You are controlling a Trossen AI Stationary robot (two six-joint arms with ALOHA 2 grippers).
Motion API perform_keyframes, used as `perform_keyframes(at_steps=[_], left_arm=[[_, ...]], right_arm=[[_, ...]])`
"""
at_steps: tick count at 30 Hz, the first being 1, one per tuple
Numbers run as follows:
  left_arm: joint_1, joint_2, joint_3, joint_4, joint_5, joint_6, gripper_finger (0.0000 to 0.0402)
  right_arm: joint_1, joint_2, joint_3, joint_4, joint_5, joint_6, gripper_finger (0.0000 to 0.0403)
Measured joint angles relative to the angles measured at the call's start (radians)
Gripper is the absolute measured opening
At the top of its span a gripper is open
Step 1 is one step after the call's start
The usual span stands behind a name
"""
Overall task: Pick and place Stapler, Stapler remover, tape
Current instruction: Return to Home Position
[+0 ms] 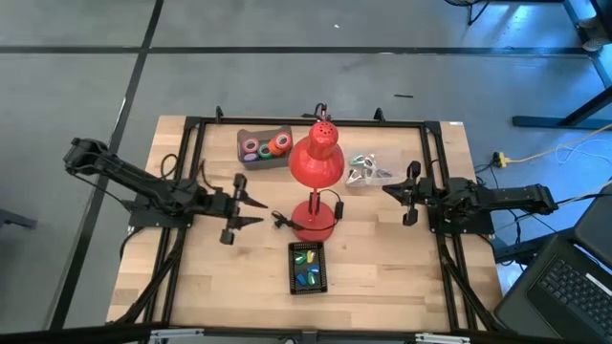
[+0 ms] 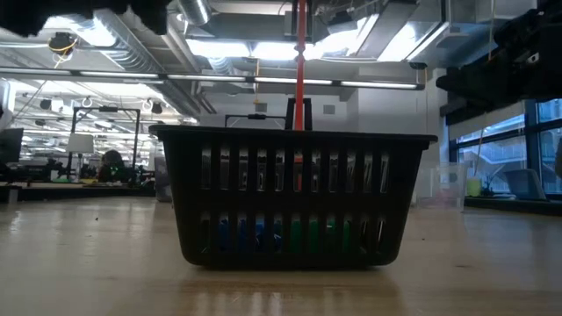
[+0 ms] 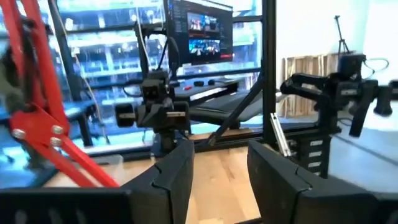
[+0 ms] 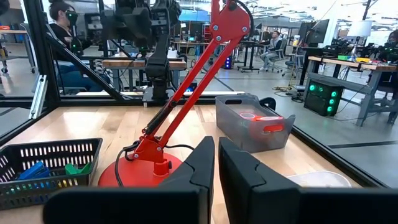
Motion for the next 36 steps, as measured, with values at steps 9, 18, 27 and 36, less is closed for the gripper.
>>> perform_keyframes(at_steps=[9,18,27,36], left_arm=[[0.0,-0.236,-0.216,0.0,0.006,0.15,0.0138],[0.014,-0.605,-0.335,-0.183,0.016,0.184,0.0136],[0.126,-0.847,-0.335,-0.385,0.063,0.198,0.0135],[0.248,-0.902,-0.335,-0.523,0.191,0.145,0.0136]], right_arm=[[0.0,0.0,0.0,0.0,0.0,0.0,0.0026],[0.0,0.0,0.0,0.001,0.0,0.0,0.0026],[0.0,0.0,0.0,0.001,0.0,0.0,0.0026],[0.0,0.0,0.0,0.0,0.0,0.0,0.0026]])
